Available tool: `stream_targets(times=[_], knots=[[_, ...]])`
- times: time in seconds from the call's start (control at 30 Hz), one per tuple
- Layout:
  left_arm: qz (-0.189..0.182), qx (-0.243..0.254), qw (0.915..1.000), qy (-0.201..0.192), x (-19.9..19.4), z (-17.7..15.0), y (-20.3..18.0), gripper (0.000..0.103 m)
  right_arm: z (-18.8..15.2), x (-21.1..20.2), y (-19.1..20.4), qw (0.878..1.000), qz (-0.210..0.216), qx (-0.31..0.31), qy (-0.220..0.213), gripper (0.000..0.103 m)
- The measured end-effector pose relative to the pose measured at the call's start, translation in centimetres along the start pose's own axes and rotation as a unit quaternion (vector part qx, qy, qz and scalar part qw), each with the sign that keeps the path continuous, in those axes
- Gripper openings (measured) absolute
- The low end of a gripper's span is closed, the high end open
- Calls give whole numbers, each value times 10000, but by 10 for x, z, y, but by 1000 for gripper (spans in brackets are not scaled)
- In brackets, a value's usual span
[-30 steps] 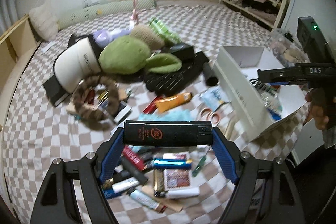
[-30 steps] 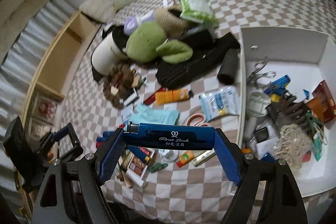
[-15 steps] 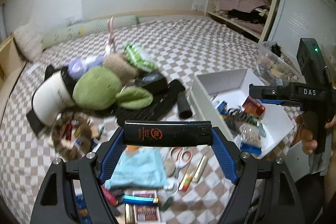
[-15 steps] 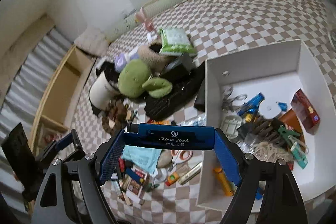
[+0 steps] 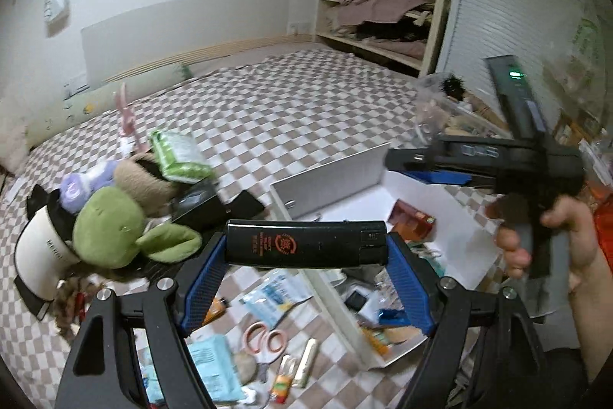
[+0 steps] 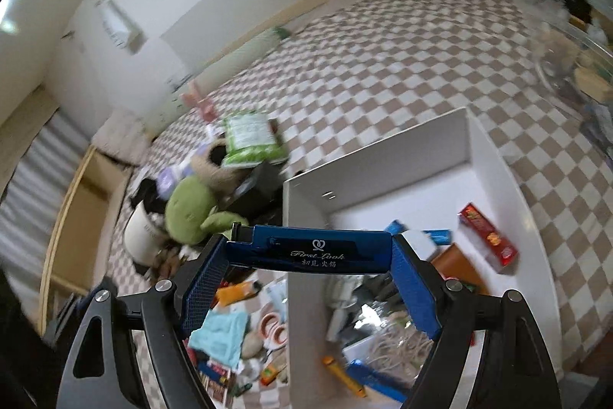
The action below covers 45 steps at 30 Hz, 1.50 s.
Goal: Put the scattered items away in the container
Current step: 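Carry both lighters into the white box while the right tool opens to drop the blue lighter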
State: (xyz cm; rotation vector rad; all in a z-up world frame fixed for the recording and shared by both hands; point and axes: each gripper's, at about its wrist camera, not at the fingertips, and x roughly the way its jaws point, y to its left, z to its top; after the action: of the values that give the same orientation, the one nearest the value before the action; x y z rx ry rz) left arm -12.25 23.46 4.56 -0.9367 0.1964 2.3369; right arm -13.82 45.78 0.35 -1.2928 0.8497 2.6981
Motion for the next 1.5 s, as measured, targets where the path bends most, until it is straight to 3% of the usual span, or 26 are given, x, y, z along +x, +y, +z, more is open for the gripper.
stream_targets(times=[0.17, 0.43, 1.0, 1.5], knots=[[-186, 132, 9997, 17, 16, 6, -19, 81, 22, 14, -15, 9988, -479, 90, -34, 84], [-352, 399, 9984, 177, 49, 11, -42, 81, 35, 58, -47, 9957, -800, 193, 413, 84], [-406, 225, 9982, 376, 102, 22, -32, 81, 24, 157, -86, 9812, -815, 801, 1557, 84], [-415, 119, 9982, 425, 114, 23, -17, 81, 13, 192, -85, 9662, -1754, 315, 1862, 84]])
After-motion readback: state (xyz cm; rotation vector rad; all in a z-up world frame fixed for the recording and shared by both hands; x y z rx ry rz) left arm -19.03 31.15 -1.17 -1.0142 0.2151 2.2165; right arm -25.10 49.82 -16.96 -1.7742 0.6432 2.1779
